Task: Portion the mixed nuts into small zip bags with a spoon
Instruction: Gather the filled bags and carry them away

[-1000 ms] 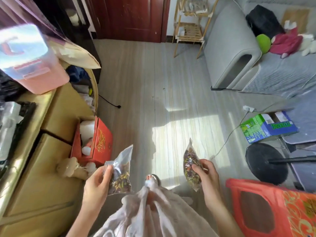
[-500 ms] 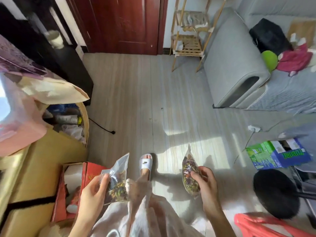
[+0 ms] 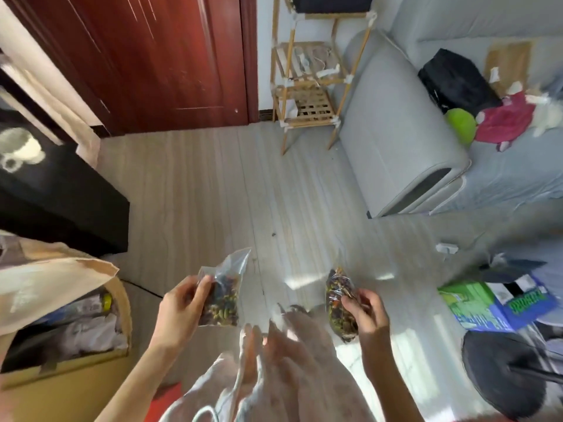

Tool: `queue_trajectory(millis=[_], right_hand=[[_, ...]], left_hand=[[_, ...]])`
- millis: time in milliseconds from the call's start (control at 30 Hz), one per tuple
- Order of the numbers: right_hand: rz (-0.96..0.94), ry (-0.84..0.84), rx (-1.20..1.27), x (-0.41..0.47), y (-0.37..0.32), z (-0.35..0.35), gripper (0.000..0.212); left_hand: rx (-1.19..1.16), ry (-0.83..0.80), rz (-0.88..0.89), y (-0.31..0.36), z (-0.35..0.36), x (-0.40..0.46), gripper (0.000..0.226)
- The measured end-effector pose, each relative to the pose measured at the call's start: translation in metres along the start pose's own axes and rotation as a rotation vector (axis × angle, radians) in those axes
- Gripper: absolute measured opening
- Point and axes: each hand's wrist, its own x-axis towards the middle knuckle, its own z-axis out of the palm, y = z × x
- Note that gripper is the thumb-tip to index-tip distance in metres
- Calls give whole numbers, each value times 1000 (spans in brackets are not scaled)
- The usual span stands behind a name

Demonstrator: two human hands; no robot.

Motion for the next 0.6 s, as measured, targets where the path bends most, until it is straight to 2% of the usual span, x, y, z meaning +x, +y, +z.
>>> queue_trajectory(millis=[133, 400, 600], right_hand=[[35, 29, -76, 62, -24, 23, 20], [68, -43, -118, 220, -90, 63, 19], [35, -84, -170, 334, -152, 88, 21]], left_hand=[[-12, 41, -23, 22, 18, 60, 35], [3, 168, -111, 58, 52, 188, 33], [-34, 165, -147, 111, 77, 287, 30]])
